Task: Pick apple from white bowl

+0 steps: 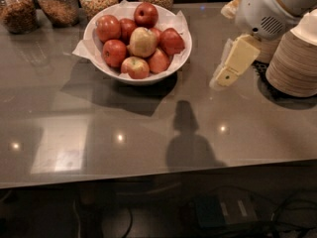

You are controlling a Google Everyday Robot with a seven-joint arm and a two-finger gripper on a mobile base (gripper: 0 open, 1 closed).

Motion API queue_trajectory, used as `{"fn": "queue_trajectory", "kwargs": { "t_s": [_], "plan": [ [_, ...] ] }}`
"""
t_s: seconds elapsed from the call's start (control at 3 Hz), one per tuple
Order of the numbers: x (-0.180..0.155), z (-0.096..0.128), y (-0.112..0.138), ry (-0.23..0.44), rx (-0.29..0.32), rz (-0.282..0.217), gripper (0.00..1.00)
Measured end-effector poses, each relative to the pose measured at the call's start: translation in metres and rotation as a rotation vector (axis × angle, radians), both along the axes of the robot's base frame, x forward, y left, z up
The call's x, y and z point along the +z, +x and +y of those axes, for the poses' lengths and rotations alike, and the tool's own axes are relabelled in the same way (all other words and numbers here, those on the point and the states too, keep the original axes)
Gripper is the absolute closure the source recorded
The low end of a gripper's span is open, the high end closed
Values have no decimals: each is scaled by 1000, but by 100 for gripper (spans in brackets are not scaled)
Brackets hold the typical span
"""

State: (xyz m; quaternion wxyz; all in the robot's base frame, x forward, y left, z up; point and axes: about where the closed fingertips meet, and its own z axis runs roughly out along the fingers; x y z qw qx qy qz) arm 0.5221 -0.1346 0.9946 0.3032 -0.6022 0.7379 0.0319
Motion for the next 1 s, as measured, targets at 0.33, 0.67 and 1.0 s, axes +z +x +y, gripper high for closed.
{"fn": "queue_trajectory", "kwargs": {
  "t_s": [0.33, 0.67, 1.0],
  "plan": [
    [6, 20, 19, 50, 15, -41, 0],
    [11, 54, 50, 102, 44, -96, 0],
    [14, 79, 73, 133, 64, -136, 0]
  ]
}}
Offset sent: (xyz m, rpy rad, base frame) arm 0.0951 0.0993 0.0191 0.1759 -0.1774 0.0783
